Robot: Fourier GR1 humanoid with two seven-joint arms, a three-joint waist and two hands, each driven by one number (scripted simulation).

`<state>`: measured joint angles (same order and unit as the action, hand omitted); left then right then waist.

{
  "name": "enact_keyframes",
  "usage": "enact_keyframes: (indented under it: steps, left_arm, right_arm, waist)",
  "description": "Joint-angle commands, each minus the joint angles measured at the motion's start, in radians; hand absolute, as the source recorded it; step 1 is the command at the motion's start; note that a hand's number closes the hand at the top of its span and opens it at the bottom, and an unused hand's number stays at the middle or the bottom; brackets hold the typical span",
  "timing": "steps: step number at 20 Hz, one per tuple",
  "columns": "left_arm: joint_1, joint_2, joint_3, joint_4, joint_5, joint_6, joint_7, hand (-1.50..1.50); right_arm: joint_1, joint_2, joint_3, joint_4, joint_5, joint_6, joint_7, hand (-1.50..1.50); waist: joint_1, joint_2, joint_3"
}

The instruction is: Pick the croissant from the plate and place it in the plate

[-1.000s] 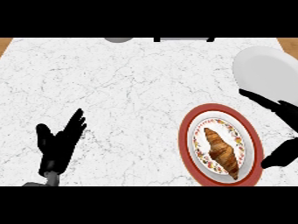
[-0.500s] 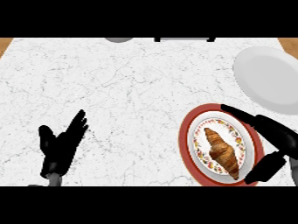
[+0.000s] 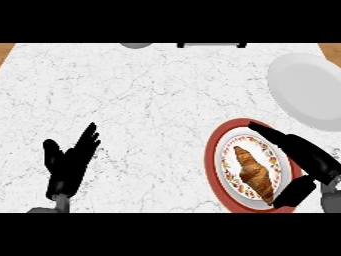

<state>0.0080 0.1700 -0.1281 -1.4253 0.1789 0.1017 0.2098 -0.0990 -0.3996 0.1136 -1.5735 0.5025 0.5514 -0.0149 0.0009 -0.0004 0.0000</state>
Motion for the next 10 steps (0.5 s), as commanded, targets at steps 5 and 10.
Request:
enact_keyframes:
  steps: [5,10]
  left_arm:
    - [0.052,-0.030,-0.016,-0.129,-0.042,0.006,0.065,0.00]
    - [0.007,-0.059,0.033,0.049,-0.034,-0.043,-0.051,0.00]
  right_arm:
    - [0.001,0.080,0.038,0.066,0.120,-0.040,-0.009,-1.50]
    - [-0.022,0.022,0.010,0.192,0.170,-0.042,-0.153,-1.50]
  waist:
    - [0.001,0.000,0.000]
    - [0.000,0.001,0.000]
